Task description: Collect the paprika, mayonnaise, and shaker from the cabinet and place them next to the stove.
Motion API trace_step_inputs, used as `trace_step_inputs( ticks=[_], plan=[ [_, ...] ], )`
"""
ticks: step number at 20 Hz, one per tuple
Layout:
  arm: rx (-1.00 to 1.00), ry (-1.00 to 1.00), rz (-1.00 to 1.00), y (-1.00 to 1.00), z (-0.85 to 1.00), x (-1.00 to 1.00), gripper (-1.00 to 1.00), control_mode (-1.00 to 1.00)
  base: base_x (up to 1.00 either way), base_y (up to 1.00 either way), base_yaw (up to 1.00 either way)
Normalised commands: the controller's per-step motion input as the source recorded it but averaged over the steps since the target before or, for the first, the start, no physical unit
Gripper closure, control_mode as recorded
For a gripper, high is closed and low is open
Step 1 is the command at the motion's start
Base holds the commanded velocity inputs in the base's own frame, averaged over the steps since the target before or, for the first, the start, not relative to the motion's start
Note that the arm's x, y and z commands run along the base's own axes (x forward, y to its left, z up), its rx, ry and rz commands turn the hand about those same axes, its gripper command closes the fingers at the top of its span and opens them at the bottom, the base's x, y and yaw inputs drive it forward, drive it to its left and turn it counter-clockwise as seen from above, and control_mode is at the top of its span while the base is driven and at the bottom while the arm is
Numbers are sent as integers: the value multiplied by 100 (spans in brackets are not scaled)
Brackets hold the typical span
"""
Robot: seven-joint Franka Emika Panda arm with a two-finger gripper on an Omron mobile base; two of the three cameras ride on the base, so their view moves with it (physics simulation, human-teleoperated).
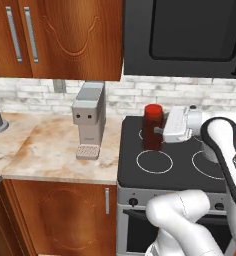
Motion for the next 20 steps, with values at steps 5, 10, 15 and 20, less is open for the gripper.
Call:
trace_step_inputs(
  ticks=[5, 10, 15, 20],
  plan=[
    [2, 0, 19, 0, -43, 70, 100, -100, 0, 0, 0],
    [1, 0, 16, 5, -39, 61, 100, -100, 0, 0, 0],
    [2, 0, 16, 10, -44, 62, 100, -100, 0, 0, 0],
    [3, 0, 13, 13, -38, 63, 100, -100, 0, 0, 0]
  ],
)
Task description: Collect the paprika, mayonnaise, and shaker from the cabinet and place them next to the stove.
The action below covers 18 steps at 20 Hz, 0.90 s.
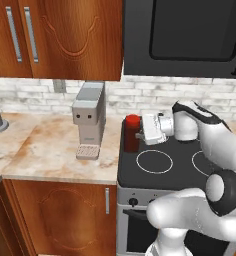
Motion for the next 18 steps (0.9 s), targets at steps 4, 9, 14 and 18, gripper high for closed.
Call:
trace_step_inputs(
  ticks=[4, 9, 14, 18],
  plan=[
    [2, 0, 11, 6, -33, 65, 100, -100, 0, 0, 0],
    [0, 0, 4, 11, -28, 59, 100, -100, 0, 0, 0],
    [0, 0, 2, 26, -31, 43, 100, -100, 0, 0, 0],
    [0, 0, 1, 30, -34, 34, 100, -100, 0, 0, 0]
  ],
)
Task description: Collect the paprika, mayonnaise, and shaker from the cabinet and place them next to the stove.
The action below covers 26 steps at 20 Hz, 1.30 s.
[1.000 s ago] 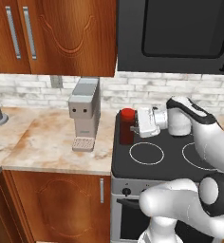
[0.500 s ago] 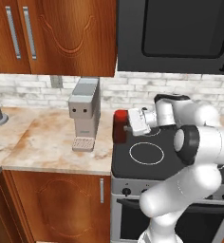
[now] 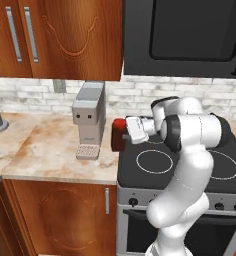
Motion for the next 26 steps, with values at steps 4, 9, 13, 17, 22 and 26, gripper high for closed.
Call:
trace_step_inputs(
  ticks=[4, 9, 13, 17, 22, 26],
  plan=[
    [0, 0, 0, 22, -30, 41, 100, -100, 0, 0, 0],
    [-1, 0, 0, 9, -32, 45, 100, -100, 0, 0, 0],
    [0, 0, 0, 8, -26, 42, 100, -100, 0, 0, 0],
    [0, 3, 0, 8, -31, 39, 100, -100, 0, 0, 0],
    [0, 5, 0, 7, -32, 33, 100, -100, 0, 0, 0],
    [0, 1, 0, 9, -25, 8, -100, -100, 0, 0, 0]
  ],
)
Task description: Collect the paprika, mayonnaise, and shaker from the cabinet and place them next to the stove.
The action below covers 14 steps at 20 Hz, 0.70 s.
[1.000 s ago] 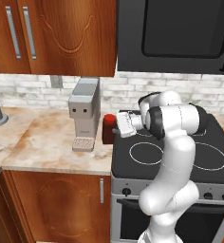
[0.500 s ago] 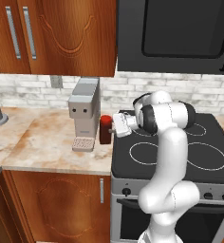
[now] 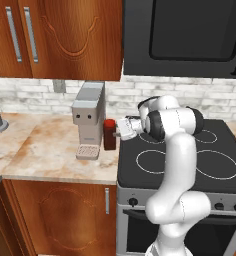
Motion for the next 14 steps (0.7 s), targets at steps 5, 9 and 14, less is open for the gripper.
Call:
trace_step_inputs(
  ticks=[5, 9, 14],
  plan=[
    [0, -6, 0, 1, -1, -18, -100, -100, 0, 0, 0],
    [0, -7, 0, -4, 16, -17, -100, -100, 0, 0, 0],
    [0, 0, 0, -1, 40, 0, -100, -100, 0, 0, 0]
  ],
)
